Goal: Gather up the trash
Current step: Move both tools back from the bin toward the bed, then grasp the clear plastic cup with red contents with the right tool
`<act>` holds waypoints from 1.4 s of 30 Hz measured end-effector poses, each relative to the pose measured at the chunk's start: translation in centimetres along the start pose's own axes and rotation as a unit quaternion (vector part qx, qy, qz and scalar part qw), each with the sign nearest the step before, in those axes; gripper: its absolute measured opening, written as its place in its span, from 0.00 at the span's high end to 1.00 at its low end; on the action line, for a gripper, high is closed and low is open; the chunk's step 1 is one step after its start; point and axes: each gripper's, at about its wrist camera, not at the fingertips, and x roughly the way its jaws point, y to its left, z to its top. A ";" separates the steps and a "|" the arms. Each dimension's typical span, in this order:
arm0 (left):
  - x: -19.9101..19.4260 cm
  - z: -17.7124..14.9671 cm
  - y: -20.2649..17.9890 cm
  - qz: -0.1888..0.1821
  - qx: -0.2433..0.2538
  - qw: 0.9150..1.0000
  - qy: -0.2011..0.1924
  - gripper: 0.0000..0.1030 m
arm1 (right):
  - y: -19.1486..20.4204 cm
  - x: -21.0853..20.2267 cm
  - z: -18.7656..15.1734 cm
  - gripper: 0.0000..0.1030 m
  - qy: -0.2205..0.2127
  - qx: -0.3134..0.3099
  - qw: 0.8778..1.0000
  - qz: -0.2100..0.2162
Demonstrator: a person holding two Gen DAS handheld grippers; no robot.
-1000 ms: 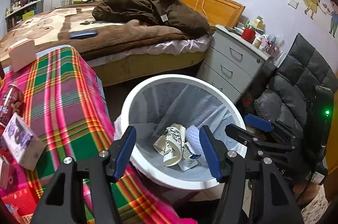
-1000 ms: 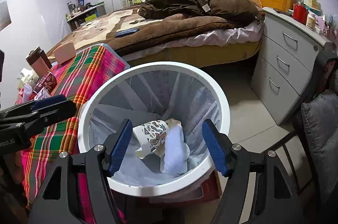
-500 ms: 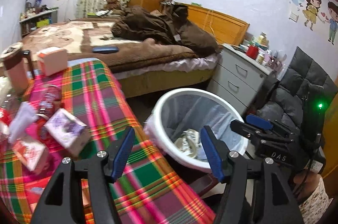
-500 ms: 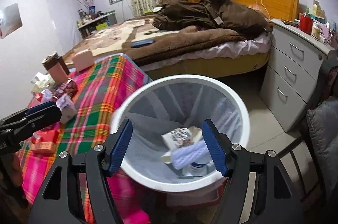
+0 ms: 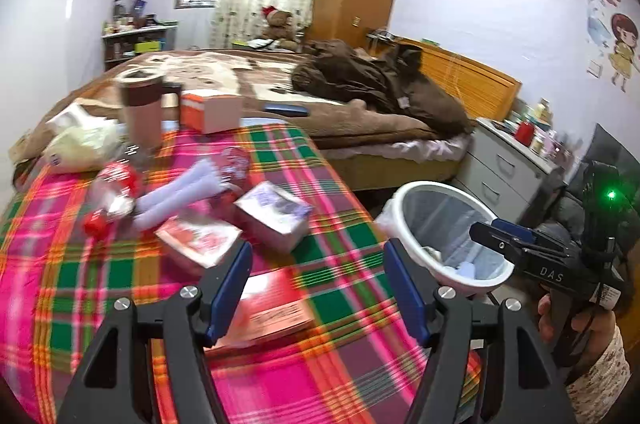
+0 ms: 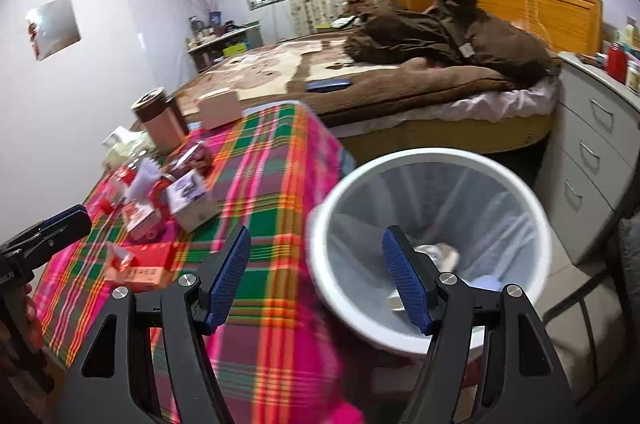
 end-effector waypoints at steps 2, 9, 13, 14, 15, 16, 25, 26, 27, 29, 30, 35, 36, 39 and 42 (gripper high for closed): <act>-0.9 -0.6 1.3 0.017 -0.007 1.000 -0.005 0.32 | 1.1 0.4 -0.3 0.32 0.005 -0.005 1.000 0.008; -2.5 -2.4 6.1 0.061 -0.047 0.997 -0.008 0.32 | 5.2 1.9 -1.5 0.32 0.027 -0.023 0.998 0.042; -3.3 -3.2 8.6 0.072 -0.074 0.995 -0.012 0.32 | 8.1 2.7 -2.2 0.32 0.040 -0.043 0.996 0.067; -3.4 -3.4 9.0 0.077 -0.074 0.994 -0.011 0.32 | 8.5 2.7 -2.4 0.32 0.041 -0.046 0.996 0.069; -3.5 -3.6 9.3 0.080 -0.073 0.994 -0.010 0.32 | 9.2 2.8 -2.6 0.32 0.040 -0.049 0.995 0.075; -3.6 -3.8 9.7 0.082 -0.075 0.994 -0.009 0.32 | 9.6 2.9 -2.6 0.32 0.040 -0.050 0.995 0.082; -3.3 -4.6 11.8 0.083 -0.071 0.994 0.005 0.31 | 14.1 4.5 -3.5 0.33 0.063 -0.070 0.988 0.122; -3.1 -4.7 12.0 0.080 -0.071 0.994 0.006 0.31 | 14.6 4.7 -3.6 0.33 0.065 -0.070 0.988 0.122; -2.9 -4.8 12.2 0.077 -0.070 0.994 0.009 0.31 | 15.0 5.0 -3.6 0.33 0.067 -0.069 0.988 0.124; -2.6 -4.9 12.5 0.073 -0.070 0.995 0.014 0.31 | 15.6 5.6 -3.6 0.33 0.073 -0.068 0.987 0.129; -2.4 -5.0 12.7 0.068 -0.069 0.995 0.015 0.31 | 15.8 5.9 -3.6 0.33 0.076 -0.067 0.986 0.130; -1.4 -4.6 13.0 0.057 -0.063 0.996 0.026 0.31 | 16.4 7.0 -3.4 0.53 0.093 -0.071 0.985 0.127; -1.2 -4.6 13.0 0.054 -0.063 0.996 0.028 0.31 | 16.4 7.2 -3.4 0.55 0.096 -0.072 0.985 0.124; -0.7 -4.5 13.2 0.050 -0.065 0.996 0.031 0.31 | 16.2 7.6 -3.2 0.58 0.103 -0.073 0.985 0.121; -0.5 -4.6 13.1 0.046 -0.062 0.996 0.035 0.31 | 16.0 7.9 -3.2 0.58 0.105 -0.070 0.984 0.125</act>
